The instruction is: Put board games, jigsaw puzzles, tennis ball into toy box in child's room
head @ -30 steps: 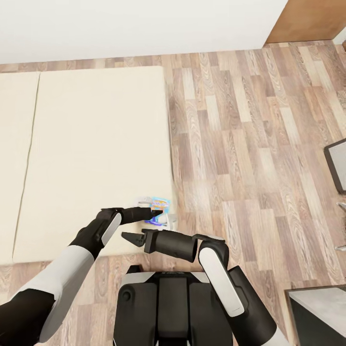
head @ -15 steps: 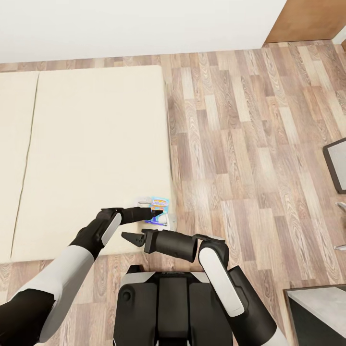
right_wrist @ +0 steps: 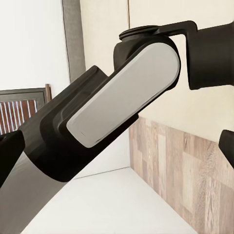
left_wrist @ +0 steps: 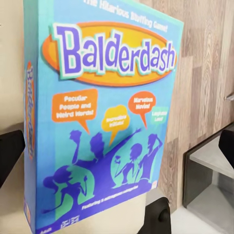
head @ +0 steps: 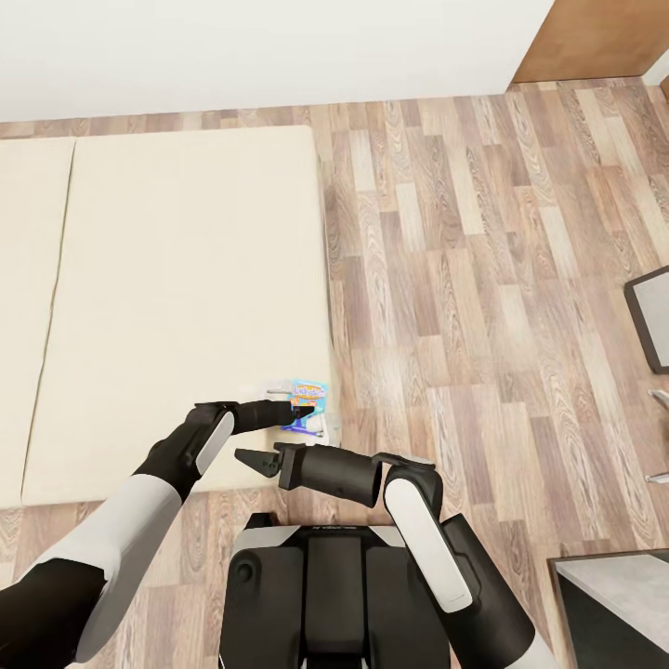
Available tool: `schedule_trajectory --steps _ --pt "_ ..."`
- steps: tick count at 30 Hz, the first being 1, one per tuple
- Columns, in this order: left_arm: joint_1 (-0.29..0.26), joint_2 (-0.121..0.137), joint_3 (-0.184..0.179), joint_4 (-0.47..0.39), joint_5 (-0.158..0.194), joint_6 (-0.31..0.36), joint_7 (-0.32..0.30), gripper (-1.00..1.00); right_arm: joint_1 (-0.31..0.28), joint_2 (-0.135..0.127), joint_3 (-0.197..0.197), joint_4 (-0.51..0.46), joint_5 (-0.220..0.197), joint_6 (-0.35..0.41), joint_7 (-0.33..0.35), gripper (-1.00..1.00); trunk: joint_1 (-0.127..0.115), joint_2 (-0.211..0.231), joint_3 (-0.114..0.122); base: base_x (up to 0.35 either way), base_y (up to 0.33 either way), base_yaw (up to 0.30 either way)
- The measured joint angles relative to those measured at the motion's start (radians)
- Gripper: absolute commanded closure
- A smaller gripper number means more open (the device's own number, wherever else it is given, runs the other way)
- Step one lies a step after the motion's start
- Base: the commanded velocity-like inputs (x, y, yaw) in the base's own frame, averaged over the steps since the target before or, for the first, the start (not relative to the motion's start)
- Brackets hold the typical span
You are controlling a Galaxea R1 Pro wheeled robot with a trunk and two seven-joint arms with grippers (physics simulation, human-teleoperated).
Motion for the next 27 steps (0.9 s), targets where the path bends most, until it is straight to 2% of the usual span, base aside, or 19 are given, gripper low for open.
schedule_trajectory --steps 27 --pt "0.000 0.000 0.001 0.000 0.000 0.000 0.000 -1.00 0.000 -0.001 -0.001 0.001 0.001 -0.005 0.000 -1.00 0.000 0.000 0.000 0.000 0.000 0.000"
